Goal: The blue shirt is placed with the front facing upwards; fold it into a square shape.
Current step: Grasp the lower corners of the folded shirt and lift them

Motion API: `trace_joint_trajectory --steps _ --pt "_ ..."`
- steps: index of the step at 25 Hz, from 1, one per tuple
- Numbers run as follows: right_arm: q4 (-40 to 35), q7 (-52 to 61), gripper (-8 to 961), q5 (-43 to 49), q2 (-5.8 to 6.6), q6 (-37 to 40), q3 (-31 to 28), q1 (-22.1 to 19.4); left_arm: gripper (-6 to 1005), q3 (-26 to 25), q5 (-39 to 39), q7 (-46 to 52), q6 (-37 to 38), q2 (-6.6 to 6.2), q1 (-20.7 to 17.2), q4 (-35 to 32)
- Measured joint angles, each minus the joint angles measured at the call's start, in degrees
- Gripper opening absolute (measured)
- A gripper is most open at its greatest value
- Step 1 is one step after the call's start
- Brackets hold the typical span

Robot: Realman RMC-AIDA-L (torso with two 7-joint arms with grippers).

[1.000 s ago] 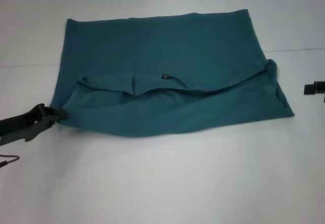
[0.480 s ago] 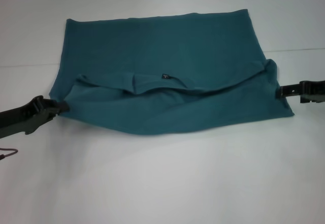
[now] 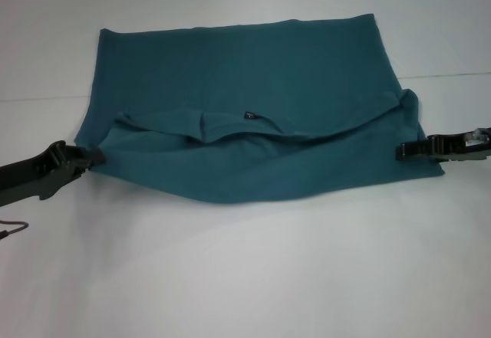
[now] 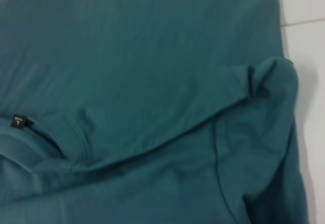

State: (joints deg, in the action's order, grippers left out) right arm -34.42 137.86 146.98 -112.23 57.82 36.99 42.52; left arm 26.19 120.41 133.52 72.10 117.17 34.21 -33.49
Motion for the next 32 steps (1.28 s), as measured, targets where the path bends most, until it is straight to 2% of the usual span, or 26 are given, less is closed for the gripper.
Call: trace_joint_trajectory --steps 7,14,25,30,32 --pt "0.62 0.24 889 0.13 -0.51 -1.65 0.01 0.27 26 0.00 0.00 -0.01 -0.06 0.09 -0.01 0.00" --pt "2.62 0.37 878 0.41 0.33 -1.57 0.01 0.37 26 0.00 -0.33 -0.11 -0.13 0.08 0.09 0.02" --pt "1.82 0.03 438 0.17 0.78 -0.32 -0.04 -0.18 26 0.00 -0.80 -0.09 -0.12 0.14 0.06 0.23" --pt "1.79 -0.04 204 0.06 1.10 0.44 -0.39 -0.24 25 0.00 -0.80 -0.07 -0.12 0.16 0.06 0.28" --pt "1.53 -0.05 148 0.05 1.17 0.85 -0.47 -0.29 25 0.00 -0.80 -0.09 -0.12 0.16 0.00 0.28"
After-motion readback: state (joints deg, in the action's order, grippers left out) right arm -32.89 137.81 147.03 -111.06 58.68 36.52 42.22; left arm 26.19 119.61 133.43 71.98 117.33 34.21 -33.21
